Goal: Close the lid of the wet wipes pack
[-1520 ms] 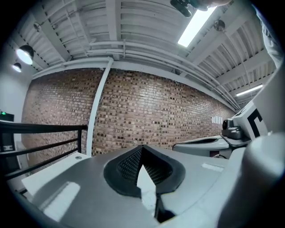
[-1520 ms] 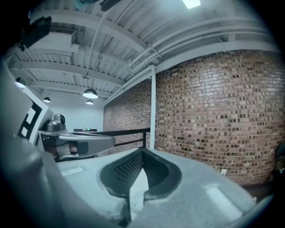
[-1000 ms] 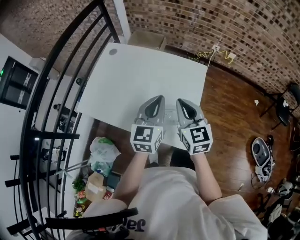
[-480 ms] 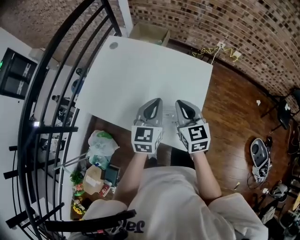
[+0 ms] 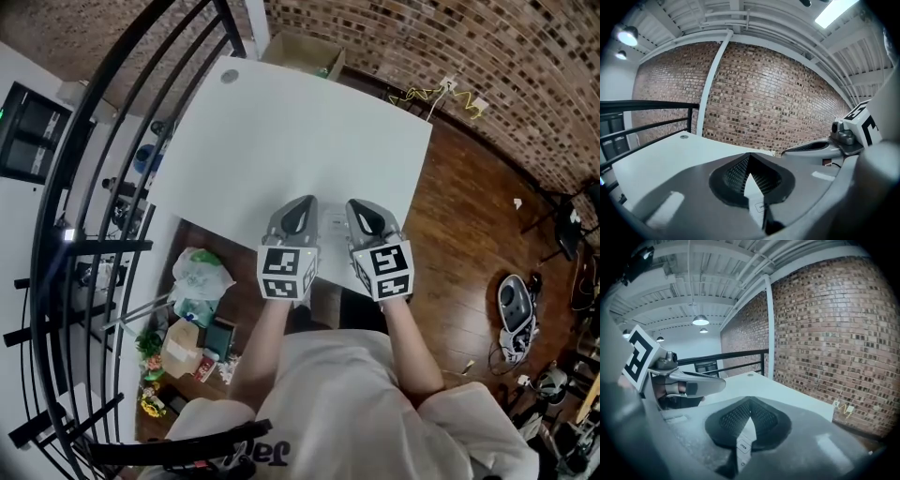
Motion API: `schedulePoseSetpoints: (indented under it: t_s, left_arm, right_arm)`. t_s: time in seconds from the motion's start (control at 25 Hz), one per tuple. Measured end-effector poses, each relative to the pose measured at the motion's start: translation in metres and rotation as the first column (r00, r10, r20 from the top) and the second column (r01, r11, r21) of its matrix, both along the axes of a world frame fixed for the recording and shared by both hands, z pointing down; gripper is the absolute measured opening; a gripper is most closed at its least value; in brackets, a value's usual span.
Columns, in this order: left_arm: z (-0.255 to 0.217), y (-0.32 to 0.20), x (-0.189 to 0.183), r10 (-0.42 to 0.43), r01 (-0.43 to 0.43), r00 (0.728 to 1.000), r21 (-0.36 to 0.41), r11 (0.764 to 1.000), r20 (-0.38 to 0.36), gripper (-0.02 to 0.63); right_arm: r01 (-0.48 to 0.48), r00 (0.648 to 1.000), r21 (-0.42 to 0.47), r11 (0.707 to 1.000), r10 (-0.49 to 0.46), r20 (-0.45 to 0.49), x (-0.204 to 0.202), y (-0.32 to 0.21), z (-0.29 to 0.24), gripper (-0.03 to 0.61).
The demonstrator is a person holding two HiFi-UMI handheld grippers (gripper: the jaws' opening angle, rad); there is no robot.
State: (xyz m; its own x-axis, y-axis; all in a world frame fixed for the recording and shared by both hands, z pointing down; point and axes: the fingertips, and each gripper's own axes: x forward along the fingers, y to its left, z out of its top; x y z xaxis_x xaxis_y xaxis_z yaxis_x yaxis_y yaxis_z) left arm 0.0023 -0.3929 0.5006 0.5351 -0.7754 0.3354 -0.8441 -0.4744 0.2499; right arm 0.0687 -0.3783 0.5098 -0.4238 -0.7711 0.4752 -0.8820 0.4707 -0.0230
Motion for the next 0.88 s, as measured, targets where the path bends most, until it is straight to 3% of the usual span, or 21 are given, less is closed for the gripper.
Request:
schedulePoseSetpoints:
  t_s: [0.56,0.88]
  left_arm:
    - [0.049,0.012,0.008,-0.005,0.007,1.000,-0.102,0.995,0.021,0.015]
    - [0.062,0.006,0.005,-0.024,0.026,1.000,-0.130,0.991,0.020,0.015]
  right_arm:
    - [0.027,0.998,-0.177,0.984,-0.036,-0.048,0.007,0.011,0.068,-0.009]
    - [0.029,0.997,-0.200,0.979,-0.043,-0.069,0.011,0.000,0.082,-0.009]
